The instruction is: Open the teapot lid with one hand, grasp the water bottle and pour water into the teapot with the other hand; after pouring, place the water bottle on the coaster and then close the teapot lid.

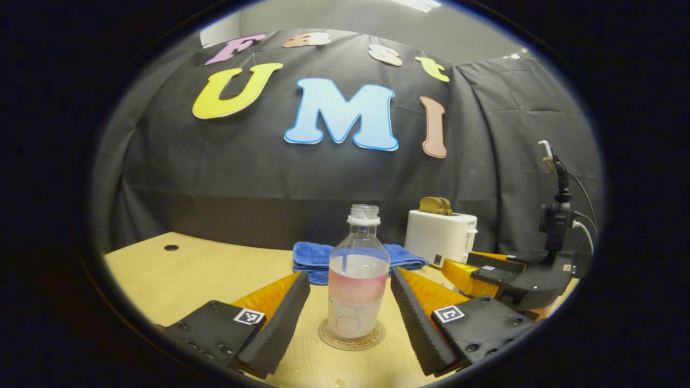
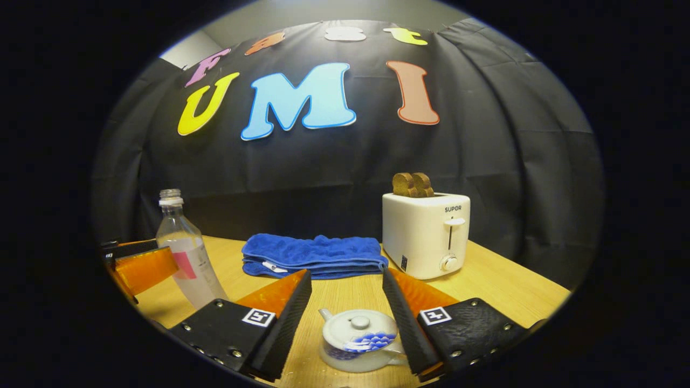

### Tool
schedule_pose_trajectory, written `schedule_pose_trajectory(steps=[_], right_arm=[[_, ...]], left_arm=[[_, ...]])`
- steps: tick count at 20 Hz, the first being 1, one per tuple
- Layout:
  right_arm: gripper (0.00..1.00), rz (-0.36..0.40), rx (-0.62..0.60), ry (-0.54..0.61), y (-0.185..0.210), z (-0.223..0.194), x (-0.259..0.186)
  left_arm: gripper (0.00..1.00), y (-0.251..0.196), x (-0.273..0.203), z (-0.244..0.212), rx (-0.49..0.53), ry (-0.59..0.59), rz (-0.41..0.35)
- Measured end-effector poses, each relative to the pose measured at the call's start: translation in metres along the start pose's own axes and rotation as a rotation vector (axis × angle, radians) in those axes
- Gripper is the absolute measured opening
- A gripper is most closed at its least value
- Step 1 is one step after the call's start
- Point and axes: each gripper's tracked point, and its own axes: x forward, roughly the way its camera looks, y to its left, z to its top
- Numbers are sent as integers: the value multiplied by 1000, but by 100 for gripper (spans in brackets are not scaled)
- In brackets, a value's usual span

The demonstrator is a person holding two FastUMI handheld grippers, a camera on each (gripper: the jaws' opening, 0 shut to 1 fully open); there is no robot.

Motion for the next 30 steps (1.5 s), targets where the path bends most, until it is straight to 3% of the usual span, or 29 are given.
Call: schedule_pose_trajectory(steps=[2, 7, 16, 30], right_arm=[[99, -5, -10, -32, 4, 13, -18], [99, -7, -26, -77, 5, 32, -69], [99, -11, -28, -79, 4, 26, -150], [98, 4, -49, -96, 17, 11, -217]], left_arm=[[100, -5, -4, 9, -3, -20, -11], [100, -12, -12, 10, 8, -15, -12], [100, -20, -71, 5, 6, -17, 13], [100, -46, -137, -6, -7, -15, 19]])
